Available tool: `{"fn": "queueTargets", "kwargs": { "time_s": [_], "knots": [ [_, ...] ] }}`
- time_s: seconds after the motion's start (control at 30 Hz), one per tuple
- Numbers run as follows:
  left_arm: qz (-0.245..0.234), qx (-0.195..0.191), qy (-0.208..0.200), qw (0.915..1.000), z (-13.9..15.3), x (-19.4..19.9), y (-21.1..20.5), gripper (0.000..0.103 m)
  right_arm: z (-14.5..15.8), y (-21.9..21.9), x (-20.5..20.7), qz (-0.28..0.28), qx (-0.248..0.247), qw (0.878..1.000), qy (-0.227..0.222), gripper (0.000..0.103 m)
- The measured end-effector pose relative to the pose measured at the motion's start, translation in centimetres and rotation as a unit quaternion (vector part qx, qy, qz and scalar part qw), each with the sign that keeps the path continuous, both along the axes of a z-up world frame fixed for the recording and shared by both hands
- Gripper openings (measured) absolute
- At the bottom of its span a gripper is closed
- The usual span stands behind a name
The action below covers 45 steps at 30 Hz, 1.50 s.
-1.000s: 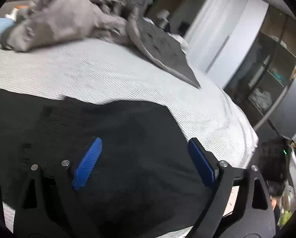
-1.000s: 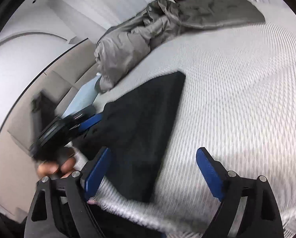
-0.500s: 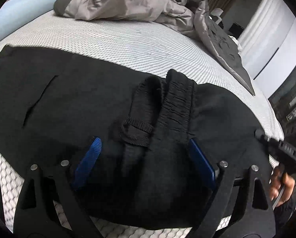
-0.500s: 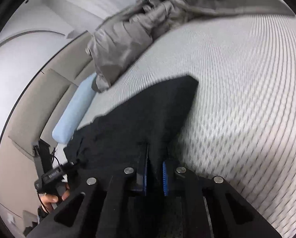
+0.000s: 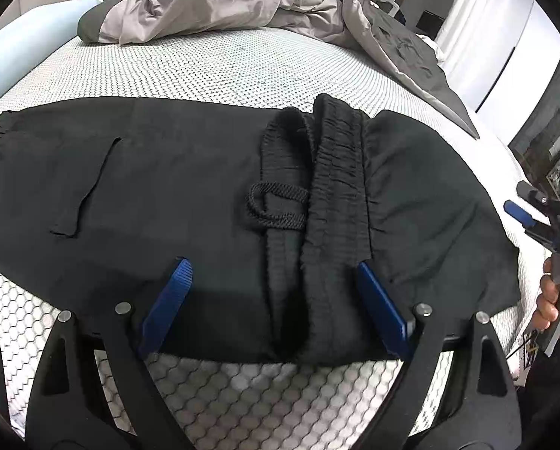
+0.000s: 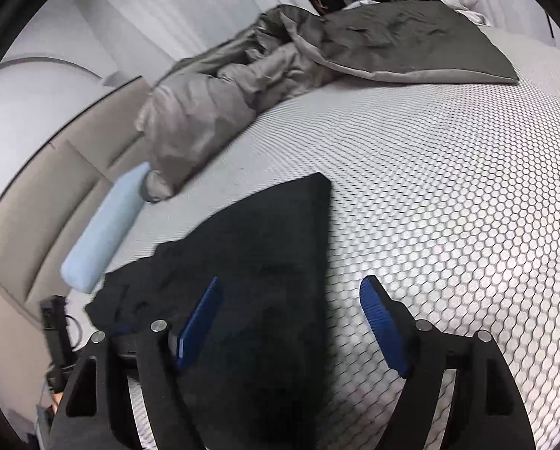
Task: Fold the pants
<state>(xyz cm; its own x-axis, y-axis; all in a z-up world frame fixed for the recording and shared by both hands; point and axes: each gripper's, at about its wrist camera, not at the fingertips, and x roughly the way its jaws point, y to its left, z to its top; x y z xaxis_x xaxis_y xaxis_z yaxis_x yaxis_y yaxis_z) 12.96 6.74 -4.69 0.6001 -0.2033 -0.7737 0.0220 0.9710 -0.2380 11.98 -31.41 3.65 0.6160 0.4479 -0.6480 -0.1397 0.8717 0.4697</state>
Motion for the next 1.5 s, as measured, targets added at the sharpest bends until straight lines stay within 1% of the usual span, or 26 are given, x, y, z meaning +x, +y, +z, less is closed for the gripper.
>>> {"fn": "queueTargets", "kwargs": {
  "time_s": [0.07, 0.13, 0.2, 0.23, 0.3, 0.33, 0.37, 0.47, 0.5, 0.53, 0.57, 0.63, 0.7, 0.77, 0.8, 0.83, 0.9, 1.0, 1.07, 1.13, 1.2, 1.27, 1.3, 1.37, 1.43, 1.5],
  "knots": [
    [-0.005, 0.01, 0.001, 0.9999, 0.0, -1.1, 0.2, 0.088, 0.1, 0.3, -1.1, 0.016, 0.002, 1.0, 0.001, 0.081],
    [-0.002, 0.017, -0.004, 0.9998, 0.3, -2.0, 0.3, 0.088, 0.0, 1.9, -1.1, 0.044, -0.017, 0.999, 0.011, 0.081],
    [0.011, 0.012, -0.031, 0.9994, 1.4, -2.7, 0.4, 0.088, -0.4, 3.6, -1.4, 0.068, -0.058, 0.996, 0.014, 0.081],
    [0.011, 0.006, -0.044, 0.9989, 1.9, -2.9, 0.3, 0.088, -0.5, 5.0, -1.1, 0.07, -0.071, 0.995, 0.01, 0.081],
    [-0.007, -0.008, -0.07, 0.9975, 2.6, -3.2, -0.7, 0.088, -0.2, 5.9, -1.7, 0.073, -0.081, 0.994, 0.0, 0.081],
    [-0.019, -0.009, -0.075, 0.997, 2.7, -3.2, -1.4, 0.088, 0.0, 6.4, -2.1, 0.076, -0.079, 0.994, -0.007, 0.081],
    [-0.037, -0.005, -0.073, 0.9967, 2.5, -3.3, -2.6, 0.088, 0.1, 6.8, -2.4, 0.083, -0.074, 0.994, -0.011, 0.081],
    [-0.097, 0.047, -0.048, 0.993, 1.3, -3.0, -6.0, 0.088, -0.1, 8.9, -3.5, 0.118, -0.078, 0.99, -0.022, 0.081],
    [-0.106, 0.068, -0.031, 0.9915, 0.5, -2.8, -6.7, 0.088, -0.6, 9.9, -3.7, 0.138, -0.088, 0.986, -0.02, 0.081],
    [-0.106, 0.079, -0.019, 0.991, -0.1, -2.8, -6.9, 0.088, -1.2, 11.1, -2.9, 0.151, -0.099, 0.983, -0.014, 0.081],
    [-0.102, 0.082, -0.013, 0.9913, -0.5, -2.6, -6.7, 0.088, -1.7, 11.5, -3.0, 0.16, -0.112, 0.981, -0.007, 0.081],
    [-0.09, 0.061, -0.005, 0.994, -0.5, -2.5, -5.3, 0.089, -2.9, 11.7, -3.4, 0.167, -0.154, 0.974, 0.008, 0.081],
    [-0.075, 0.04, 0.001, 0.9964, -0.6, -2.5, -3.8, 0.092, -3.3, 11.3, -4.2, 0.157, -0.201, 0.967, -0.005, 0.081],
    [-0.072, 0.031, 0.002, 0.9969, -0.5, -2.6, -3.0, 0.092, -3.5, 10.0, -5.0, 0.129, -0.248, 0.96, -0.016, 0.081],
    [-0.074, 0.036, 0.001, 0.9966, -0.4, -2.8, -3.1, 0.093, -3.6, 9.2, -5.2, 0.116, -0.251, 0.961, -0.014, 0.085],
    [-0.075, 0.04, 0.0, 0.9964, -0.4, -2.6, -3.1, 0.093, -3.8, 8.0, -5.2, 0.098, -0.242, 0.965, -0.004, 0.085],
    [-0.073, 0.048, -0.008, 0.9962, 0.1, -2.9, -3.5, 0.093, -3.8, 6.6, -5.1, 0.087, -0.211, 0.973, 0.009, 0.085],
    [-0.047, 0.043, -0.044, 0.997, 1.7, -2.8, -2.7, 0.093, -2.6, 6.4, -5.4, 0.071, -0.215, 0.974, -0.023, 0.085],
    [-0.033, 0.033, -0.06, 0.9971, 2.1, -2.9, -2.7, 0.093, -1.9, 6.7, -5.5, 0.063, -0.21, 0.975, -0.042, 0.085],
    [-0.046, 0.02, -0.061, 0.9969, 2.2, -2.9, -3.4, 0.093, -1.5, 7.4, -5.3, 0.059, -0.197, 0.977, -0.046, 0.085],
    [-0.086, 0.027, -0.059, 0.9942, 1.9, -3.0, -5.0, 0.093, -1.3, 8.5, -5.2, 0.071, -0.188, 0.978, -0.051, 0.085],
    [-0.111, 0.052, -0.064, 0.9904, 1.7, -3.5, -6.6, 0.094, -1.2, 10.0, -5.7, 0.097, -0.188, 0.975, -0.062, 0.085],
    [-0.118, 0.078, -0.064, 0.9879, 1.4, -3.5, -7.3, 0.096, -1.1, 10.6, -5.9, 0.109, -0.19, 0.973, -0.068, 0.085],
    [-0.125, 0.1, -0.047, 0.9859, 0.6, -3.6, -8.1, 0.096, -1.6, 11.8, -6.0, 0.134, -0.195, 0.969, -0.067, 0.085],
    [-0.131, 0.099, -0.018, 0.9864, -0.4, -3.3, -7.9, 0.096, -2.6, 12.7, -5.9, 0.15, -0.212, 0.964, -0.048, 0.085],
    [-0.116, 0.096, -0.011, 0.9886, -0.4, -3.4, -6.5, 0.097, -3.6, 12.6, -5.8, 0.155, -0.252, 0.955, -0.039, 0.085]
  ]
}}
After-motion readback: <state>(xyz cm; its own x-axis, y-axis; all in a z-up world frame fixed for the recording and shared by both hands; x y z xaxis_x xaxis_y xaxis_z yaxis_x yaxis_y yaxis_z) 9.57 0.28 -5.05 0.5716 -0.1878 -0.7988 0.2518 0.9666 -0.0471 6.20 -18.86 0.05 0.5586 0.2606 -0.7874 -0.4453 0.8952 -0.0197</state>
